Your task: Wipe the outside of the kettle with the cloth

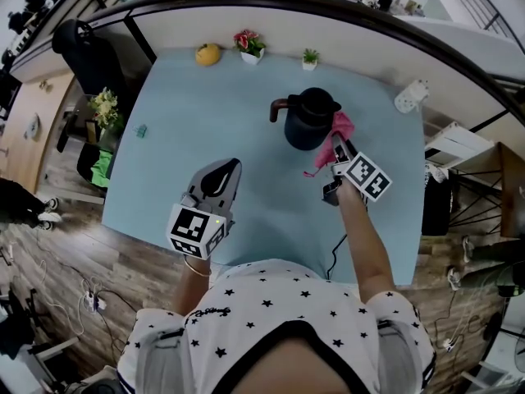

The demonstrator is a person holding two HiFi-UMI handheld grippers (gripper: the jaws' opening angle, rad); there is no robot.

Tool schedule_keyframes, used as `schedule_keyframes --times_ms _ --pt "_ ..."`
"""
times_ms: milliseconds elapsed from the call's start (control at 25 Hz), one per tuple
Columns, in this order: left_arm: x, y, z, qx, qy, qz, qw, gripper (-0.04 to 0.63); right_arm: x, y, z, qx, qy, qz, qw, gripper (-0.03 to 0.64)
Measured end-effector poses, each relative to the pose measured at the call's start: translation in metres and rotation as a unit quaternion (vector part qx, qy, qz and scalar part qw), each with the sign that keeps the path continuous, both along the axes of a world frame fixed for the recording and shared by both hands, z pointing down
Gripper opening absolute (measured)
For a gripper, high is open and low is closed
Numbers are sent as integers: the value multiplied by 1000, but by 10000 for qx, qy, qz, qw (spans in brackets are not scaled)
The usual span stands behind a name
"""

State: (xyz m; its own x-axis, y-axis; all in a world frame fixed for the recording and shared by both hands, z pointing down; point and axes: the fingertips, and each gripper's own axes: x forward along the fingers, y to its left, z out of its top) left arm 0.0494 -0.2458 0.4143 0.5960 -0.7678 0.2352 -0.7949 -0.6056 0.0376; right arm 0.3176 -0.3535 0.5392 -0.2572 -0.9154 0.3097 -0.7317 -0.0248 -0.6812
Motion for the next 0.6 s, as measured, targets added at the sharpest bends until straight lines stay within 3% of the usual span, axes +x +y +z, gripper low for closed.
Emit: schedule_keyframes --times_ms 240,440,600 --pt "3 0 0 10 44 93 9999 31 -6 10 -18 232 -43 -101 9997 121" --pt "0 0 3 -44 52 148 9999 31 -69 27 -43 750 -172 -1000 9920 121" --pt "-9 2 2 -32 49 98 9999 29 -119 29 -18 310 -313 -1405 9891 121"
